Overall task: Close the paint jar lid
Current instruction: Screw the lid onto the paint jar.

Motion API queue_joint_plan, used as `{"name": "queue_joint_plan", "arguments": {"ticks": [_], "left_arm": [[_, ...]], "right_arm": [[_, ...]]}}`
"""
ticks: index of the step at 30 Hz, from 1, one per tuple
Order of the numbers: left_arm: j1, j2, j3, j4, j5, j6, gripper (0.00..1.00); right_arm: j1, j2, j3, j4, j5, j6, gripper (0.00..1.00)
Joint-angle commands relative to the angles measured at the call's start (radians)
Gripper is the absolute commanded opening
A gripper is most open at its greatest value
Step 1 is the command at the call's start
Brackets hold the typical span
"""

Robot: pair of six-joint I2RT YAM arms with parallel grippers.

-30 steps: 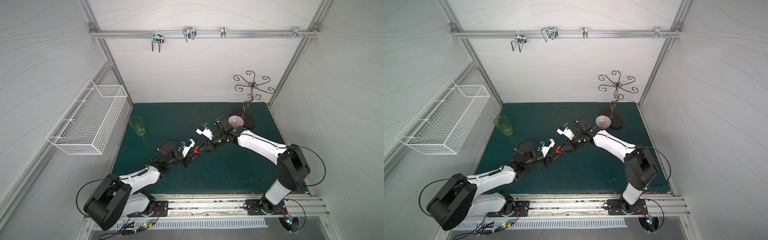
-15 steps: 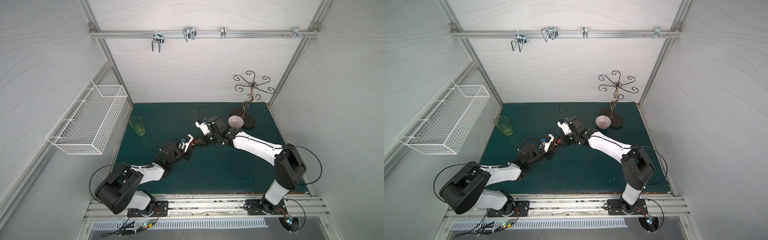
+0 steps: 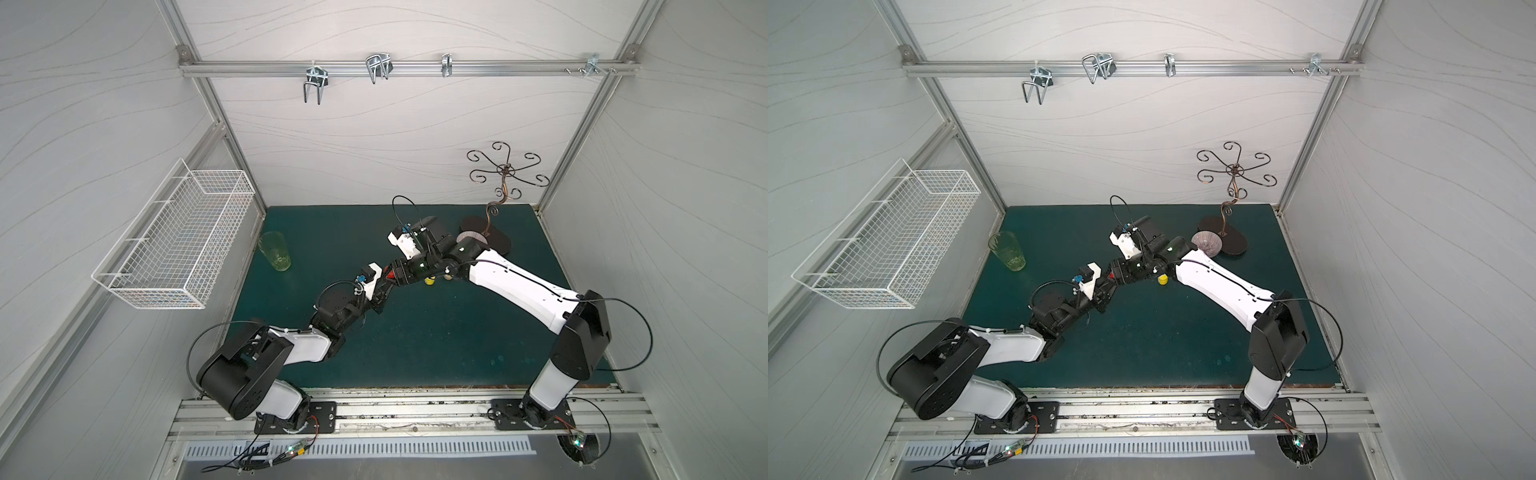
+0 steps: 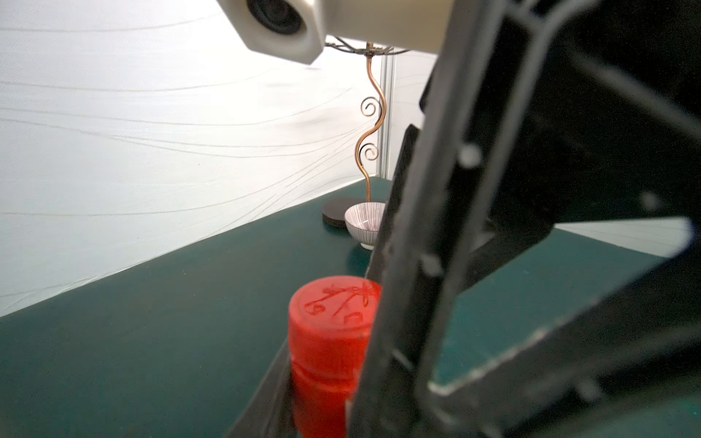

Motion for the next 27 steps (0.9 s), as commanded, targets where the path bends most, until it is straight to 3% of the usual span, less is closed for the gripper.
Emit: {"name": "queue_joint_plan", "arguments": {"ticks": [1, 10, 18, 24, 27], "left_arm": [[-0.002, 0.060, 0.010, 0.139, -0.004, -0.034, 0.00], [-0.001, 0.071, 0.007, 0.136, 0.014, -0.032, 0.00], [-0.002, 0.052, -0.009, 0.114, 0.059, -0.028, 0.00], [-0.001, 0.006, -0.016, 0.041, 0.086, -0.012, 0.00], [-0.002, -0.016, -0.015, 0.005, 0.092, -0.003, 0.00]], "right_arm": [[-0.006, -0.015, 0.047, -0.132, -0.157, -0.046, 0.63], [-0.106, -0.065, 0.086, -0.221, -0.177, -0.157, 0.76], [-0.159, 0.069, 0.213, -0.408, -0.204, -0.607, 0.79], [-0.144, 0.166, 0.263, -0.470, -0.254, -0.849, 0.77], [-0.133, 0.177, 0.264, -0.462, -0.244, -0.901, 0.76]]}}
